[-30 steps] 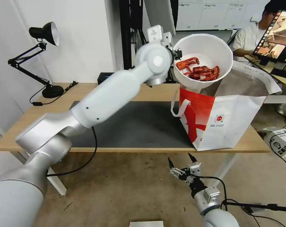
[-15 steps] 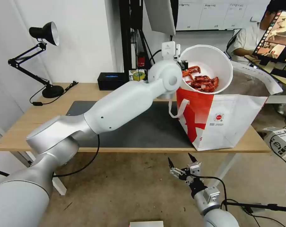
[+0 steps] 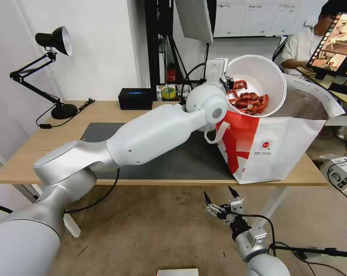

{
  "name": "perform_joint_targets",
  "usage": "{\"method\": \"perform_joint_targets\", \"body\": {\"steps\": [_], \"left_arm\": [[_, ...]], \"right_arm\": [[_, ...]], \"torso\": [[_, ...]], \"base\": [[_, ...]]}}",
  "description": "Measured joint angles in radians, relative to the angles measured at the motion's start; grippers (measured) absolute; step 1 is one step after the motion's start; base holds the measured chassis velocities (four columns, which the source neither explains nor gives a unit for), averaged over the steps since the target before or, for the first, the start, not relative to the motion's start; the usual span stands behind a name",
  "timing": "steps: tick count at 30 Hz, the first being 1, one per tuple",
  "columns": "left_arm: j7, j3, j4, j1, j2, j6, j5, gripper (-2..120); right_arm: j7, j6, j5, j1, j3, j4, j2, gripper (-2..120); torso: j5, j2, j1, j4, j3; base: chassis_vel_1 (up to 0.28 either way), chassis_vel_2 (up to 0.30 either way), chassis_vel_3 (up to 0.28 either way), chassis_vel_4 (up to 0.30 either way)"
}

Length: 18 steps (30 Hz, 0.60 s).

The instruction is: Pick up the trash from the table and place it into the takeout bag.

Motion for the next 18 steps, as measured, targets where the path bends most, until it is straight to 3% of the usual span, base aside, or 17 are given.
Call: {"method": "perform_joint_targets", "body": {"steps": [18], "left_arm": [[0.142,0.032,-0.066,-0.022,0.074,0.008,0.013,0]], "right_arm": [[0.000,0.000,0.000,0.000,0.000,0.000,0.000,100]], "torso": [[-0.0001,0.000,0.000,0.0001,0.000]], "base": [[0.000,0.000,0.000,0.000]]}}
